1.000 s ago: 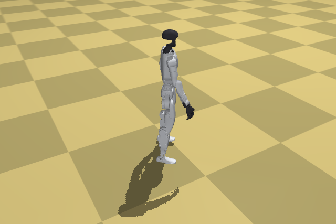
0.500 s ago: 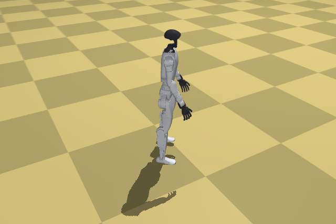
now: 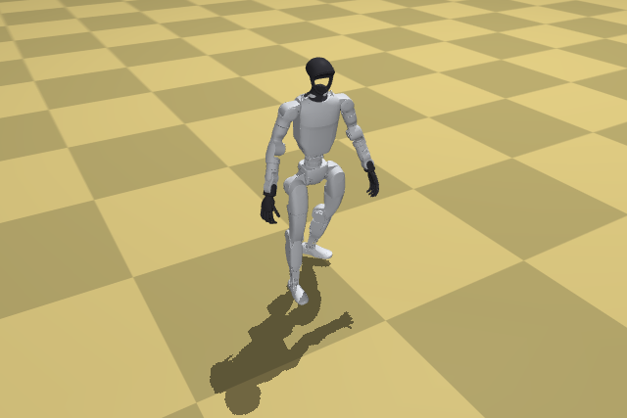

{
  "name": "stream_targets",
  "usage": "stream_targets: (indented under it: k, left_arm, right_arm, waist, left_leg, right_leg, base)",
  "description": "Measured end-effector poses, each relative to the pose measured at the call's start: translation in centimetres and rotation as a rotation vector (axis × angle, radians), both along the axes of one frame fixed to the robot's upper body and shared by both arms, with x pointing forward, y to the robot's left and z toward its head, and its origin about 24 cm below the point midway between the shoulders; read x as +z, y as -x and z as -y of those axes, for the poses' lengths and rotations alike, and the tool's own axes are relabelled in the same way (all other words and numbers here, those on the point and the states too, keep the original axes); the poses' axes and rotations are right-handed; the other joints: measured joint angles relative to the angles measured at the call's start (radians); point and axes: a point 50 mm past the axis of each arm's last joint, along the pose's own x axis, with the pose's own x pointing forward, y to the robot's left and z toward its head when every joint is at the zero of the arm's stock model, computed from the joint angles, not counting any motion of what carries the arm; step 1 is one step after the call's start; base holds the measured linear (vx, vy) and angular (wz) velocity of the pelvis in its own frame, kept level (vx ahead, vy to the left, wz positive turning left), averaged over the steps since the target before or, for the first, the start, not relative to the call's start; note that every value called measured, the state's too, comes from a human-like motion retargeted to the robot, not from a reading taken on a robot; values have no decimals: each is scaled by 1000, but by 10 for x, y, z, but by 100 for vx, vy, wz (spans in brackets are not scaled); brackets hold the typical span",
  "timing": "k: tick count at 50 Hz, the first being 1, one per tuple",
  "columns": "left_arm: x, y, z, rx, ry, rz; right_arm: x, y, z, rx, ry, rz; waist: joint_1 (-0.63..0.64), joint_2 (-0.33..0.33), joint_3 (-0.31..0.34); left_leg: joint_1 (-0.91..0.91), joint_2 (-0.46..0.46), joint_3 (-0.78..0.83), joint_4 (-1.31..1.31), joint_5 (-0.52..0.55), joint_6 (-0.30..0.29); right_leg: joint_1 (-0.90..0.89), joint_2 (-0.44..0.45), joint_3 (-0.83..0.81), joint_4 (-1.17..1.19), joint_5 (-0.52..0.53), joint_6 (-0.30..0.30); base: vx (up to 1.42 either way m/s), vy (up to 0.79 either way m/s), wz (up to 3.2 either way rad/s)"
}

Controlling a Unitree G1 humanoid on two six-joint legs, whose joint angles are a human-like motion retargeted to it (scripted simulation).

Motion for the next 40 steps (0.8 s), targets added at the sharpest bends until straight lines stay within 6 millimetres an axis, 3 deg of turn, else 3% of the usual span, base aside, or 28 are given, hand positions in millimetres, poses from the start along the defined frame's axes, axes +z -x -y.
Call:
stream_targets:
  k: [3,6,11,15,20,25,28,32,35,40]
  left_arm:
    - [-3,8,3,-33,-11,-53]
    - [-5,6,8,-71,-7,-56]
    - [-2,-11,21,-145,31,16]
    - [7,-35,28,-213,70,101]
    - [21,-59,19,-234,47,190]
    - [31,-65,-4,-156,-39,237]
    - [34,-61,-19,-112,-78,237]
    - [35,-49,-33,-84,-99,210]
    - [34,-40,-39,-74,-97,184]
    - [26,-18,-40,-62,-74,120]
  right_arm:
    - [-5,23,10,-74,19,-62]
    - [-8,46,20,-143,41,-132]
    - [-12,80,29,-210,57,-246]
    - [-14,91,28,-198,19,-309]
    - [-16,84,20,-161,-50,-294]
    - [-17,67,9,-156,-88,-203]
    - [-16,55,4,-148,-102,-149]
    - [-15,43,0,-132,-110,-101]
    - [-12,36,1,-125,-104,-78]
    - [-10,39,8,-136,-84,-83]
  waist:
    - [-35,-32,-8]
    - [-54,-59,-9]
    - [-37,-61,-10]
    - [-13,-74,-14]
    - [10,-78,-15]
    - [31,-42,6]
    - [25,-22,19]
    - [8,-17,17]
    - [2,-14,9]
    - [9,11,-8]
  left_leg:
    - [-4,13,18,175,32,83]
    - [-79,38,-77,435,70,152]
    - [-258,-51,-398,697,89,128]
    - [-319,-72,-425,684,17,143]
    - [-349,-47,-428,440,-11,140]
    - [-334,3,-607,59,126,53]
    - [-324,73,-557,-110,201,-8]
    - [-327,117,-394,-206,174,-75]
    - [-326,118,-349,-209,124,-79]
    - [-285,106,-359,-205,174,-55]
  right_leg:
    - [47,-27,86,0,-16,-24]
    - [101,-45,169,0,-32,-56]
    - [136,-28,321,68,-80,-100]
    - [151,-32,420,112,-109,-98]
    - [181,-31,509,117,-117,-59]
    - [235,13,583,103,-104,-47]
    - [268,33,613,98,-99,-43]
    - [294,24,643,101,-99,-16]
    - [304,8,663,110,-92,0]
    - [320,3,691,147,-33,-9]
  base:
    - [35,-22,-131]
    - [35,-19,-137]
    - [34,-8,-153]
    - [33,0,-135]
    - [31,6,-114]
    - [33,13,-105]
    - [34,20,-74]
    - [36,27,-52]
    - [38,34,-48]
    - [42,42,-44]
